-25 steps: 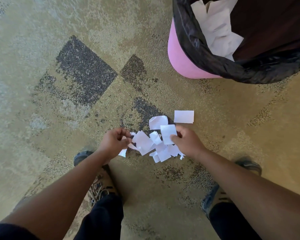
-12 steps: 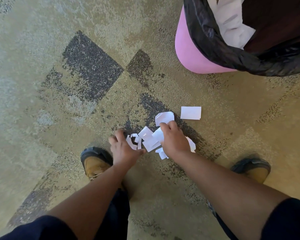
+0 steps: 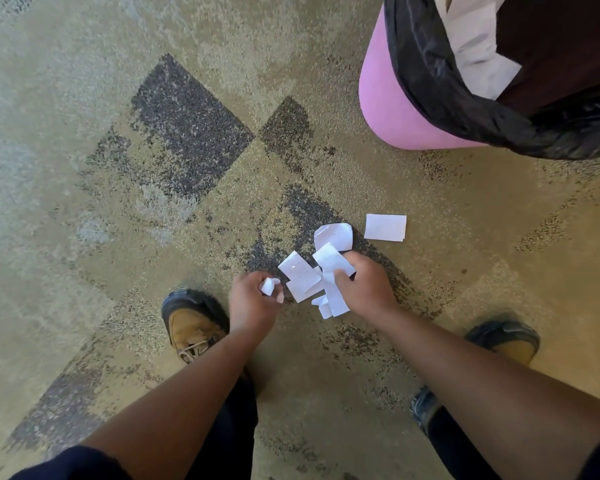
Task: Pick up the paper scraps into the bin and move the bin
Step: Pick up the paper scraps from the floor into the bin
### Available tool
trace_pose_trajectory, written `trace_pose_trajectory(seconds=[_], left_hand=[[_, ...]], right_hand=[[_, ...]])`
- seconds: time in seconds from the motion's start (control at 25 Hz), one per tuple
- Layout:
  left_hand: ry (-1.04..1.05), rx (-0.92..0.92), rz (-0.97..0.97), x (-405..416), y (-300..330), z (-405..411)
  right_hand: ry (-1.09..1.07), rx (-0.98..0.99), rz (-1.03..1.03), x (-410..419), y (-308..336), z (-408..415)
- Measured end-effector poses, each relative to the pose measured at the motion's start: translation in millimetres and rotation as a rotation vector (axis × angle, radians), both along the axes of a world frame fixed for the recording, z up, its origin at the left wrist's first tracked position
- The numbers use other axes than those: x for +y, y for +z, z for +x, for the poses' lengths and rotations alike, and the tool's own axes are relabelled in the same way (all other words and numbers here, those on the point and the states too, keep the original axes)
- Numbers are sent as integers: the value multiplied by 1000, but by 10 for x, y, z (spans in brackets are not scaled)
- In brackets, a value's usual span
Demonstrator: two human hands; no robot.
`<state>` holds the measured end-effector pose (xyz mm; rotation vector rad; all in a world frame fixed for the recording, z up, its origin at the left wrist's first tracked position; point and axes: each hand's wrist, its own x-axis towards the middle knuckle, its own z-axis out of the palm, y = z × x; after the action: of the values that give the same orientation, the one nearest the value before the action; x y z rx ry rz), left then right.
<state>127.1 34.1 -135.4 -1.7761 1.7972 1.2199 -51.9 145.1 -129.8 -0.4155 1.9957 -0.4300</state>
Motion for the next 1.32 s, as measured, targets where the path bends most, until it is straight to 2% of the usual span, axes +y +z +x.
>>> trace_pose_trajectory(seconds=[0.2, 0.32, 0.44, 0.6, 0.76, 0.96, 1.08, 1.32], left_hand=[[55, -173, 0, 6, -1, 292], [30, -185, -40, 58, -73, 260], [19, -103, -49, 58, -59, 210], [-20, -110, -27, -119, -44, 181], [-117, -62, -14, -187, -37, 246], [-442, -21, -51, 28, -67, 286], [-400, -43, -54, 45, -45, 204], [-305, -88, 106, -52, -110, 132]], right_hand=[[30, -130, -8, -117, 7, 88], [242, -22, -21, -210, -86, 220], [419, 34, 75, -312, -127, 335], [608, 150, 157, -449, -69, 356], [621, 172, 152, -435, -67, 356], [588, 206, 125, -375, -64, 445], [521, 234, 93, -364, -83, 488], [590, 231, 157, -442, -111, 458]])
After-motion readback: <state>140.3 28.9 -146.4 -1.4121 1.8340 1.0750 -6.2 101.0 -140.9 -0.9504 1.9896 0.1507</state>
